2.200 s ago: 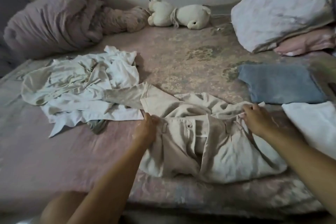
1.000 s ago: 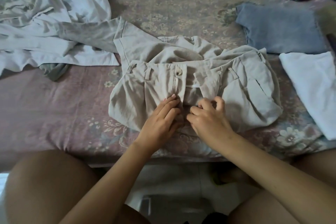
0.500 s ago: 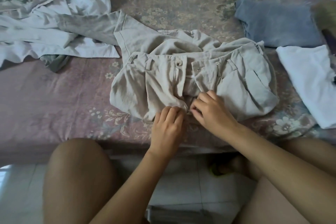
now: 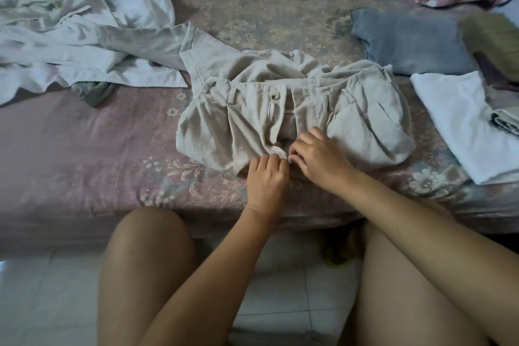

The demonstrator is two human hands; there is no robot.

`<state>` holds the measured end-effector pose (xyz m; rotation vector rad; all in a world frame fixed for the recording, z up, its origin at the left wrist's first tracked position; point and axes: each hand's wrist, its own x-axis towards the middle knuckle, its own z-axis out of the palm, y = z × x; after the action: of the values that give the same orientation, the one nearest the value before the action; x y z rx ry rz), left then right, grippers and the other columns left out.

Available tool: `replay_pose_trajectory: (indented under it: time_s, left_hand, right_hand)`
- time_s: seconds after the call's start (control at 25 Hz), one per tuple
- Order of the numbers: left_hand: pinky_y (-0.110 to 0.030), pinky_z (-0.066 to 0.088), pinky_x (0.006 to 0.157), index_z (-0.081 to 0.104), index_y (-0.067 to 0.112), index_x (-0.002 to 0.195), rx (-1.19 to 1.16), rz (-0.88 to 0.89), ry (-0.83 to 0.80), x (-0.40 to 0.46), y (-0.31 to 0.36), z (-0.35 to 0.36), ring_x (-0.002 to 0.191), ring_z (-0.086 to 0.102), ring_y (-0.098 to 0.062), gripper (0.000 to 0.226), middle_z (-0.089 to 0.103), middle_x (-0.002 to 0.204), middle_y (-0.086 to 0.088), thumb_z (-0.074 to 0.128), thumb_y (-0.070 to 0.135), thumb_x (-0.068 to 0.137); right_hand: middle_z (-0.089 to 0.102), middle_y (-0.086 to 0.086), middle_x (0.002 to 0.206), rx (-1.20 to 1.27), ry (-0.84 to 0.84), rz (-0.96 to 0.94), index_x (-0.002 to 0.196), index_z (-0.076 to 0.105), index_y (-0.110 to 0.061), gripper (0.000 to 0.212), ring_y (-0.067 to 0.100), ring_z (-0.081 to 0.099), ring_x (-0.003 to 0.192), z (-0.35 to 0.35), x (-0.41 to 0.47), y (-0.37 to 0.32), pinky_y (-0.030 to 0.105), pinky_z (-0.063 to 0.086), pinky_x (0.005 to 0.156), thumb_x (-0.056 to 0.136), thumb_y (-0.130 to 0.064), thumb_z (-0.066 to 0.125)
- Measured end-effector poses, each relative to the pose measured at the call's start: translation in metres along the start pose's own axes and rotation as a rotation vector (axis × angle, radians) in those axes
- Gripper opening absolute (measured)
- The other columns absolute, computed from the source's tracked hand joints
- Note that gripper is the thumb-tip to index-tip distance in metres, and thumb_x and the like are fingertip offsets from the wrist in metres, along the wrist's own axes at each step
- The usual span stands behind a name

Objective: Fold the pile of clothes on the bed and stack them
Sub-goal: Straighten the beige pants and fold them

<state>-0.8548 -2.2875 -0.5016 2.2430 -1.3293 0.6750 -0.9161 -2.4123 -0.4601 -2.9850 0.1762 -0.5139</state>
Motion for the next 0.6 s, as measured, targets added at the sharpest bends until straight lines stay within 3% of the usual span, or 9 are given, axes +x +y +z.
replay_pose_trajectory:
  time_s: [0.16, 0.28, 0.44, 0.52, 0.6]
  left_hand:
    - [-0.033, 0.032, 0.059, 0.062, 0.007, 0.068, -0.002, 0.031, 0.079, -0.001, -0.006, 0.0, 0.055, 0.052, -0.026, 0.022, 0.055, 0.062, -0.008, 0.044, 0.001, 0.078]
    - [-0.034, 0.039, 0.054, 0.065, 0.008, 0.074, 0.02, 0.107, 0.128, 0.001, -0.011, -0.007, 0.054, 0.052, -0.023, 0.029, 0.055, 0.062, -0.006, 0.04, 0.0, 0.085]
    - [-0.03, 0.041, 0.051, 0.066, 0.009, 0.076, 0.095, 0.202, 0.123, 0.001, -0.01, -0.012, 0.052, 0.053, -0.021, 0.031, 0.055, 0.061, -0.005, 0.037, 0.0, 0.081]
    - [-0.029, 0.041, 0.051, 0.063, 0.011, 0.071, 0.103, 0.19, 0.114, 0.001, -0.007, -0.011, 0.05, 0.054, -0.02, 0.026, 0.054, 0.059, -0.003, 0.04, 0.002, 0.08]
    - [-0.032, 0.043, 0.055, 0.065, 0.01, 0.074, 0.112, 0.155, 0.138, -0.004, -0.002, -0.009, 0.057, 0.057, -0.021, 0.025, 0.058, 0.065, -0.004, 0.045, 0.001, 0.085]
  right_hand:
    - [0.059, 0.008, 0.074, -0.044, -0.009, -0.055, 0.071, 0.065, -0.005, 0.013, 0.029, 0.056, 0.075, -0.002, 0.009, -0.002, 0.029, 0.037, 0.072, 0.07, -0.006, 0.078]
    - [0.06, 0.007, 0.074, 0.04, 0.009, 0.03, 0.071, 0.065, -0.006, 0.013, 0.03, 0.058, 0.076, -0.006, 0.011, -0.003, 0.021, 0.036, 0.064, 0.07, -0.008, 0.078]
    - [0.061, 0.007, 0.081, 0.106, 0.005, 0.119, 0.077, 0.064, -0.007, 0.005, 0.031, 0.056, 0.084, -0.004, 0.003, -0.01, 0.032, 0.047, 0.063, 0.08, -0.011, 0.064]
    - [0.062, 0.008, 0.091, 0.12, -0.084, 0.161, 0.085, 0.065, -0.008, 0.009, 0.031, 0.054, 0.092, -0.002, -0.001, -0.013, 0.04, 0.049, 0.071, 0.084, -0.011, 0.057]
    - [0.063, 0.008, 0.099, 0.199, -0.164, 0.245, 0.093, 0.066, -0.008, 0.01, 0.027, 0.052, 0.101, -0.006, 0.001, -0.009, 0.036, 0.042, 0.083, 0.089, -0.012, 0.058]
